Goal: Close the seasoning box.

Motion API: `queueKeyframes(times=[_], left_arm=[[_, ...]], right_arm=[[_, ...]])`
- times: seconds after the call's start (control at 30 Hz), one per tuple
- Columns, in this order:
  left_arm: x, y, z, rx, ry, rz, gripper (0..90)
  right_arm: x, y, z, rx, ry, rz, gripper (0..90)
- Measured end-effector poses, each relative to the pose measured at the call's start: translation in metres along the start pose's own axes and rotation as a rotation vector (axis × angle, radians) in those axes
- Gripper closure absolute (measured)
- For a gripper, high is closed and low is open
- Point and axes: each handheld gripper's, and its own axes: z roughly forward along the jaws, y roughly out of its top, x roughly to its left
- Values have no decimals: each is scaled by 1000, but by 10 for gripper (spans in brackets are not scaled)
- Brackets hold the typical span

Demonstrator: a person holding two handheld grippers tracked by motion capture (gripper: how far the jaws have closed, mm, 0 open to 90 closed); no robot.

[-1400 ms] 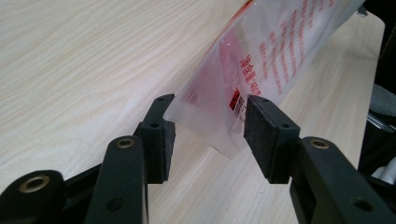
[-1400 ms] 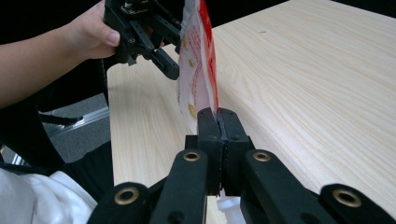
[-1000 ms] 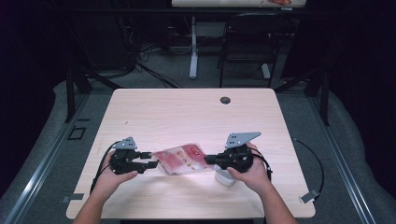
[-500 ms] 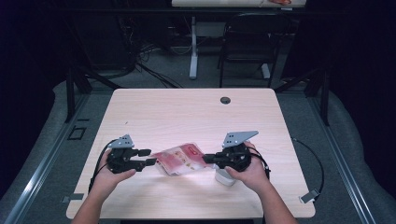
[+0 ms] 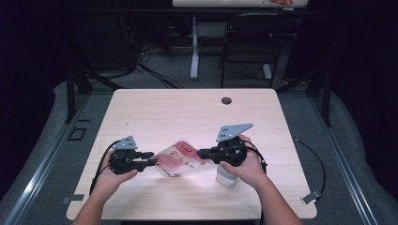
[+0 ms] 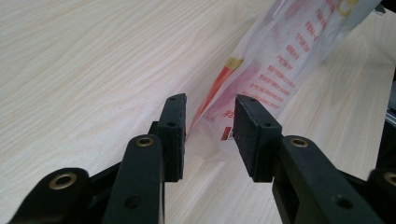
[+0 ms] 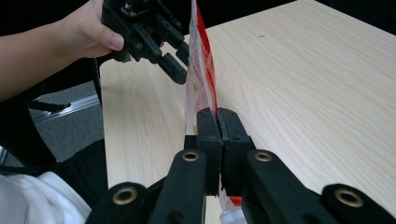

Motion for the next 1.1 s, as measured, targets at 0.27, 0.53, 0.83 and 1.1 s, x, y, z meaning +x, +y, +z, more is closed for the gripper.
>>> queueKeyframes(times=[0.27,0.53,0.83,1.1], left_arm=[[2,-3,6,17,-11,-19,668],[1,-3,11,19,-27,-24,679],[-1,-2,12,-5,-21,-24,615],[3,-2,3,-44,-23,-26,577]], right_arm=[[2,21,7,19,-3,-34,889],[2,36,7,24,-13,-60,889],[3,51,7,39,-19,-97,890],[7,61,13,87,-27,-142,887]])
